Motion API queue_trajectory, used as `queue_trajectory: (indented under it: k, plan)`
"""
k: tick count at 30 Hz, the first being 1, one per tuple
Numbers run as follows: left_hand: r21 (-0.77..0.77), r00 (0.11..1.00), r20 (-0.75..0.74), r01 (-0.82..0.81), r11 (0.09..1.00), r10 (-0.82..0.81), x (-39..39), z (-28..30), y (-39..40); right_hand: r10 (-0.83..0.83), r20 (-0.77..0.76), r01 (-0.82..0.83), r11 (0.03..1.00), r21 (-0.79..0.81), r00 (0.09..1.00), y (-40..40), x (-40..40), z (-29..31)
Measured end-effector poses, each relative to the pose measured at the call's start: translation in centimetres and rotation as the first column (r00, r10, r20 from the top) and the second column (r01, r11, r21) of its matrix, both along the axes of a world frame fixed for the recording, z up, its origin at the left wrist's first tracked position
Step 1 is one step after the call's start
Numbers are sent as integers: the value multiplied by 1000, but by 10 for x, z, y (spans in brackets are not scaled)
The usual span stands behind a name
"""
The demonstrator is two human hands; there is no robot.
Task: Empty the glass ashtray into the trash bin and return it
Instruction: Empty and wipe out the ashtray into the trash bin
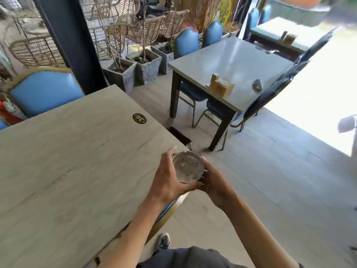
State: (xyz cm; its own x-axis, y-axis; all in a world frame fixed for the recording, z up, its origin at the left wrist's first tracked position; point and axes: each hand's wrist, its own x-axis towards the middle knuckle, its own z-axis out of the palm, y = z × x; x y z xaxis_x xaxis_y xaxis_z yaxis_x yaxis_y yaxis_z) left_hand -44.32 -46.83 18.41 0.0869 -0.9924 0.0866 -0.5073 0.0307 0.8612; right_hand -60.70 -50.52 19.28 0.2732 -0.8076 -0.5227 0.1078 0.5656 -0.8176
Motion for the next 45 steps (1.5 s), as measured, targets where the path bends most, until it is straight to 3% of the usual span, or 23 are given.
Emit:
queue_trajectory:
  k: [9,15,21,26,31,38,45]
  plan:
    - [-7,996,7,92,996,-92,-37,-9,-90,-51,292,0,985,173,955,-78,-42,-20]
    - [16,995,32,93,996,-93,-80,-24,-153,27,309,-80,983,162,951,-158,-92,-47]
    - [53,999,34,-15,998,13,-138,-31,-219,36,314,-96,980,177,949,-251,-166,-53]
    - [34,989,138,-66,997,61,-180,-30,-264,163,320,-229,956,182,933,-305,-196,-53]
    - [47,959,239,-169,984,153,-184,-35,-293,261,405,-374,899,228,876,-338,-189,-66]
    - [53,922,324,-239,969,210,-155,-42,-344,197,600,-478,804,353,775,-398,-144,-81]
    - [61,895,345,-321,945,282,-126,-49,-403,219,624,-517,782,348,751,-478,-103,-83]
